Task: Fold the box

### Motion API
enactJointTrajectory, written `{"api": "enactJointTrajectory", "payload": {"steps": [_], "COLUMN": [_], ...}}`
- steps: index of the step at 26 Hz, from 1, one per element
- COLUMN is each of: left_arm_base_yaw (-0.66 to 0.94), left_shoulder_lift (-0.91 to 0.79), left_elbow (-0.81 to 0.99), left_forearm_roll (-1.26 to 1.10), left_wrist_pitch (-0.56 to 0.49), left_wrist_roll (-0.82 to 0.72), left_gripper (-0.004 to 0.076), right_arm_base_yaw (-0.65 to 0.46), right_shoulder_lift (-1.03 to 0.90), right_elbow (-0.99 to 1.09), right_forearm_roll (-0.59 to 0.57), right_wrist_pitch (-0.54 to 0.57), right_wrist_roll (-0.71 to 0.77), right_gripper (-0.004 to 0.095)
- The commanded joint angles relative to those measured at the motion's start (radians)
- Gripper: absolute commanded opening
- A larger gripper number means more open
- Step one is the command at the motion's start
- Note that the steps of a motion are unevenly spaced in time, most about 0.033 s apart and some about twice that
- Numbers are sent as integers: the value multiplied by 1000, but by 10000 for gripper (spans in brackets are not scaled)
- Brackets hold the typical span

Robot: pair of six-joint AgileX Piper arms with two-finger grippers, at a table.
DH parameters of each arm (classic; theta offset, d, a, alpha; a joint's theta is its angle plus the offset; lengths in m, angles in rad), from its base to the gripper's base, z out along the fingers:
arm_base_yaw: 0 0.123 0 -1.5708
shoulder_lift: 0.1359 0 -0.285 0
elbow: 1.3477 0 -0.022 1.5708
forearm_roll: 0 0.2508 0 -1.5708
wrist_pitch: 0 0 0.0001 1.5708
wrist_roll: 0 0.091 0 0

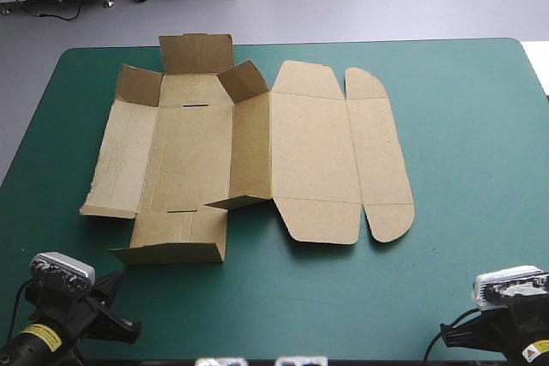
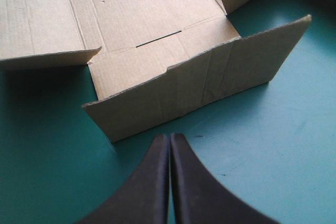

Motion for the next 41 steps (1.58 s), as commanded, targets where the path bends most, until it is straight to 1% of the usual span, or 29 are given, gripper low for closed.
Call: {"api": "enactJointTrajectory", "payload": {"steps": [1,19,22,28,30,32,34,35,37,39,41], "left_arm_base_yaw": [-7,-7,-7,-7,-7,-7,-7,-7,-7,-7,-7], "left_shoulder_lift": [16,16,16,21,51,111,235,329,443,561,760], "left_elbow": [-25,-25,-25,-25,-30,-43,-72,-102,-154,-220,-382], "left_forearm_roll": [-10,-10,-10,-76,-78,-85,-113,-115,-115,-115,-99], "left_wrist_pitch": [-52,-52,-68,-77,-86,-116,-200,-263,-319,-349,-347], "left_wrist_roll": [-9,-10,-10,-10,-10,-10,-6,15,46,74,126], "left_gripper": [-6,-6,-6,-6,-6,-5,-5,-5,-5,-5,-5], "right_arm_base_yaw": [1,1,1,1,1,1,1,1,1,1,1], "right_shoulder_lift": [21,21,21,21,21,21,21,21,21,21,21], "right_elbow": [-31,-31,-31,-31,-31,-31,-31,-31,-31,-31,-31], "right_forearm_roll": [17,17,17,17,17,22,40,56,70,72,72], "right_wrist_pitch": [-67,-67,-67,-67,-67,-67,-71,-85,-104,-114,-116], "right_wrist_roll": [-1,4,4,4,4,4,4,6,6,6,6], "right_gripper": [-20,-20,-20,-20,-20,-20,-20,-20,-20,-20,-20]}}
